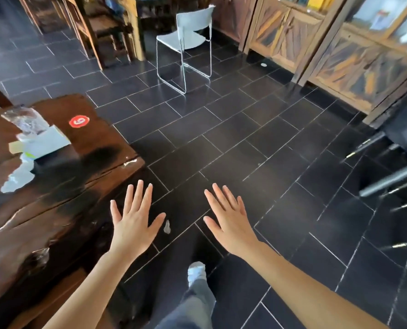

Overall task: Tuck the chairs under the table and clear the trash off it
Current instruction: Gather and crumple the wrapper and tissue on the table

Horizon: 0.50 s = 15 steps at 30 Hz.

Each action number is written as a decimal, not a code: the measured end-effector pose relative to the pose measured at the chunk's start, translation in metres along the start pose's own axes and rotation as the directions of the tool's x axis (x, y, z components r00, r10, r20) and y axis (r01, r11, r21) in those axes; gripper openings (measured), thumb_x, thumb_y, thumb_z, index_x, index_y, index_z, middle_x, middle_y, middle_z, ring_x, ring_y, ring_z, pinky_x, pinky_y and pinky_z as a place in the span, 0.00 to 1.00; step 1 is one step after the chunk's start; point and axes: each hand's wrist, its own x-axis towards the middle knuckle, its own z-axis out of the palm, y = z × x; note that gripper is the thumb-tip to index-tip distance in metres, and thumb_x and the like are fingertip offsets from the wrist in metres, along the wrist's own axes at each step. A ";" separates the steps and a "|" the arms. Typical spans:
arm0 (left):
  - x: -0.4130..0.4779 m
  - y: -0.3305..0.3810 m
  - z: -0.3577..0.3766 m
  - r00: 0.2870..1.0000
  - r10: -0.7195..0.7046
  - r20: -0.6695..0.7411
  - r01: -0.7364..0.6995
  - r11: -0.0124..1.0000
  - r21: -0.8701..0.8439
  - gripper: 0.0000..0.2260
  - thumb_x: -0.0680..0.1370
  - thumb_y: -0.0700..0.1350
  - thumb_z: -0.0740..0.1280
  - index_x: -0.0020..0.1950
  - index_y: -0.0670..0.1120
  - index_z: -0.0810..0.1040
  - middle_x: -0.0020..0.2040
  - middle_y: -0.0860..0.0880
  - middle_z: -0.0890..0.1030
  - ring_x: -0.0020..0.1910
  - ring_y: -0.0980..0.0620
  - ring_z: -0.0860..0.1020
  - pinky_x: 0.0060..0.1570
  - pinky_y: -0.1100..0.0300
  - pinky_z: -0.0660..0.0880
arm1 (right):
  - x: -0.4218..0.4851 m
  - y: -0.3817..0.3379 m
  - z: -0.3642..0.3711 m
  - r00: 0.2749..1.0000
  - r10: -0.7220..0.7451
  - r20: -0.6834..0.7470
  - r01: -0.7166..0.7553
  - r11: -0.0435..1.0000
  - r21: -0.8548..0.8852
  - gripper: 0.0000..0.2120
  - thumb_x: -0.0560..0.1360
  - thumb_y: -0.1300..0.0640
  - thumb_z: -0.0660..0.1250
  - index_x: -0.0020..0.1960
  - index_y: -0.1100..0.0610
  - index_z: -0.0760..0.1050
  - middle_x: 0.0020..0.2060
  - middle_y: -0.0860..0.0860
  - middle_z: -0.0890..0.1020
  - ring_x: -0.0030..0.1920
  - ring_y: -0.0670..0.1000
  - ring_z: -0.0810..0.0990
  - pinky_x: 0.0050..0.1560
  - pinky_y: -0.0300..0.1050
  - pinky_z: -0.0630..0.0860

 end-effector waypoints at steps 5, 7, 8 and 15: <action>0.091 0.047 -0.021 0.991 0.038 -0.132 -0.042 0.999 -0.033 0.35 0.78 0.60 0.57 0.77 0.56 0.39 0.77 0.54 0.36 0.75 0.52 0.33 0.72 0.43 0.34 | 0.099 0.037 -0.041 0.995 -0.092 -0.036 0.089 0.993 -0.072 0.30 0.81 0.42 0.50 0.78 0.46 0.40 0.78 0.46 0.42 0.75 0.47 0.33 0.72 0.56 0.36; 0.120 0.059 -0.027 0.986 0.043 -0.161 -0.045 0.999 -0.011 0.35 0.78 0.60 0.57 0.74 0.58 0.35 0.75 0.55 0.34 0.75 0.53 0.32 0.72 0.44 0.33 | 0.134 0.046 -0.051 0.993 -0.107 -0.046 0.105 0.993 -0.054 0.31 0.81 0.42 0.50 0.78 0.47 0.39 0.78 0.46 0.42 0.75 0.47 0.34 0.73 0.56 0.36; 0.136 0.062 -0.029 0.986 0.034 -0.165 -0.034 0.999 0.006 0.35 0.78 0.61 0.56 0.73 0.59 0.33 0.75 0.55 0.33 0.75 0.53 0.32 0.72 0.44 0.32 | 0.153 0.050 -0.056 0.992 -0.125 -0.034 0.123 0.991 -0.050 0.31 0.81 0.42 0.50 0.78 0.47 0.39 0.78 0.46 0.41 0.76 0.47 0.34 0.73 0.56 0.37; 0.251 0.059 -0.037 0.967 -0.167 -0.193 0.175 0.984 0.023 0.35 0.78 0.62 0.54 0.71 0.58 0.30 0.75 0.55 0.32 0.75 0.52 0.31 0.71 0.43 0.33 | 0.303 0.069 -0.080 0.946 -0.320 0.043 0.320 0.947 0.009 0.30 0.81 0.44 0.50 0.77 0.46 0.38 0.78 0.46 0.39 0.76 0.47 0.32 0.76 0.59 0.38</action>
